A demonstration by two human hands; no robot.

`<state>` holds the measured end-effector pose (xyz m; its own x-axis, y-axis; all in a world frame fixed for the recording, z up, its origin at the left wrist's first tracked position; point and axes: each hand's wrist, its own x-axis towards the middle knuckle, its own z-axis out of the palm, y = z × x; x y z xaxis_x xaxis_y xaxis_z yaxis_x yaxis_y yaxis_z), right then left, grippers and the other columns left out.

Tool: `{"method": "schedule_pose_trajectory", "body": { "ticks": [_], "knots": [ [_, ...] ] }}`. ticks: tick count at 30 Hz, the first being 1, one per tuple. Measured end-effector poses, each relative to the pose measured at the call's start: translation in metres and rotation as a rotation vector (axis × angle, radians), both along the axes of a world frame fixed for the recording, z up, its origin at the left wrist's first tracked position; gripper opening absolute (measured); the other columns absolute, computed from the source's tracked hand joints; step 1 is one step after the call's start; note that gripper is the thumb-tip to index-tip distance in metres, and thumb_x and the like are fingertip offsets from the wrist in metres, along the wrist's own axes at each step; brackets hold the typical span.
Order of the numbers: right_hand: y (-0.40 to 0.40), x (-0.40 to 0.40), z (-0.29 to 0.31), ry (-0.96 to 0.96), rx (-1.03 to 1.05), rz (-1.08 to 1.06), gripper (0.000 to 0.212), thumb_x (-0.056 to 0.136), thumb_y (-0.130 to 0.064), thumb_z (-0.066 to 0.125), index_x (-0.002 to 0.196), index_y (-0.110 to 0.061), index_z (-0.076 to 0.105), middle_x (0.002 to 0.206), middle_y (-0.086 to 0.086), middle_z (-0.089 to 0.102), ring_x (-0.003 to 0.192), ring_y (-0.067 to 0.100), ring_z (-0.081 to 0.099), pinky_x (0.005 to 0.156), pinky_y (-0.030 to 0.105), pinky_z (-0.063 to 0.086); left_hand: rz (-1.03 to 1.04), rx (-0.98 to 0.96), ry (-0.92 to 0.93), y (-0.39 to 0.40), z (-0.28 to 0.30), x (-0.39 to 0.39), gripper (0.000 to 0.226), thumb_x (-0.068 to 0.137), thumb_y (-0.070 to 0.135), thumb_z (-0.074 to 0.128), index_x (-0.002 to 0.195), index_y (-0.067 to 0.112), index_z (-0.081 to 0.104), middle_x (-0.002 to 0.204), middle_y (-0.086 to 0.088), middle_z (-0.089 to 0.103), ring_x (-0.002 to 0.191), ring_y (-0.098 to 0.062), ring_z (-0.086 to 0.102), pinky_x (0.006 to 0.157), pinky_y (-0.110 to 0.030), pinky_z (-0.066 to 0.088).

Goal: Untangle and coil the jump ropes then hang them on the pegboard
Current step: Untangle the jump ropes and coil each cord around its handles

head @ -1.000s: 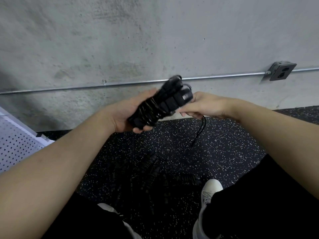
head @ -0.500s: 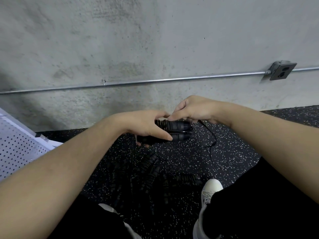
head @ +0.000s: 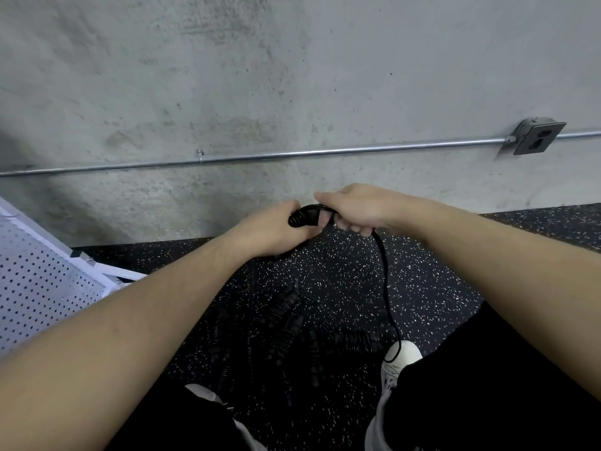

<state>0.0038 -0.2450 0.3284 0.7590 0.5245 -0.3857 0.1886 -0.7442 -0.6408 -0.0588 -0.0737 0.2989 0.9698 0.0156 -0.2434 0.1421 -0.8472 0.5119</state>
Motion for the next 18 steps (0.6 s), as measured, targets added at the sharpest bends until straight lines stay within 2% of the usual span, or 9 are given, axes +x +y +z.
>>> {"method": "schedule_pose_trajectory", "body": {
  "ticks": [3, 5, 9, 13, 16, 18],
  "knots": [
    [0.006, -0.004, -0.002, 0.059, 0.147, 0.016, 0.045, 0.106, -0.048, 0.039, 0.088, -0.016, 0.065, 0.057, -0.008, 0.047, 0.050, 0.010, 0.038, 0.049, 0.023, 0.035, 0.101, -0.229, -0.019, 0.000, -0.001, -0.001, 0.045, 0.093, 0.063, 0.059, 0.104, 0.020, 0.056, 0.079, -0.013, 0.075, 0.061, -0.028, 0.074, 0.062, -0.042, 0.060],
    [0.008, -0.007, -0.001, 0.123, 0.229, 0.001, 0.039, 0.106, -0.047, 0.040, 0.087, -0.019, 0.059, 0.053, -0.010, 0.042, 0.047, 0.007, 0.035, 0.045, 0.021, 0.030, 0.186, -0.461, -0.026, -0.002, 0.001, 0.000, 0.044, 0.096, 0.053, 0.063, 0.115, 0.013, 0.057, 0.087, -0.020, 0.073, 0.059, -0.031, 0.072, 0.055, -0.041, 0.058],
    [0.005, -0.005, 0.005, 0.115, 0.288, -0.028, 0.040, 0.107, -0.047, 0.038, 0.090, -0.018, 0.059, 0.051, -0.012, 0.039, 0.046, 0.007, 0.033, 0.044, 0.020, 0.028, 0.378, -0.733, -0.009, -0.003, 0.005, 0.001, 0.027, 0.097, 0.038, 0.067, 0.116, 0.020, 0.058, 0.085, -0.009, 0.069, 0.054, -0.028, 0.068, 0.046, -0.031, 0.054],
    [0.000, -0.004, 0.007, 0.171, 0.412, 0.018, 0.038, 0.110, -0.039, 0.034, 0.097, -0.018, 0.062, 0.055, -0.010, 0.031, 0.049, 0.009, 0.024, 0.047, 0.025, 0.021, 0.458, -0.934, 0.034, -0.004, 0.009, 0.004, 0.025, 0.094, 0.031, 0.069, 0.114, 0.017, 0.062, 0.088, -0.008, 0.069, 0.056, -0.027, 0.069, 0.049, -0.029, 0.053],
    [-0.002, -0.003, 0.008, 0.091, 0.405, 0.026, 0.036, 0.109, -0.038, 0.036, 0.088, -0.018, 0.056, 0.051, -0.012, 0.035, 0.046, 0.008, 0.029, 0.049, 0.028, 0.024, 0.435, -1.069, 0.089, -0.004, 0.013, 0.005, 0.033, 0.090, 0.033, 0.072, 0.117, 0.016, 0.063, 0.091, -0.006, 0.069, 0.062, -0.026, 0.069, 0.048, -0.028, 0.051],
    [-0.003, -0.001, 0.008, 0.061, 0.396, 0.044, 0.035, 0.109, -0.039, 0.037, 0.085, -0.018, 0.053, 0.050, -0.012, 0.037, 0.046, 0.008, 0.031, 0.049, 0.028, 0.025, 0.375, -1.106, 0.103, -0.003, 0.015, 0.003, 0.029, 0.093, 0.036, 0.068, 0.112, 0.015, 0.066, 0.092, -0.003, 0.069, 0.064, -0.024, 0.068, 0.048, -0.027, 0.051]
  ]
}}
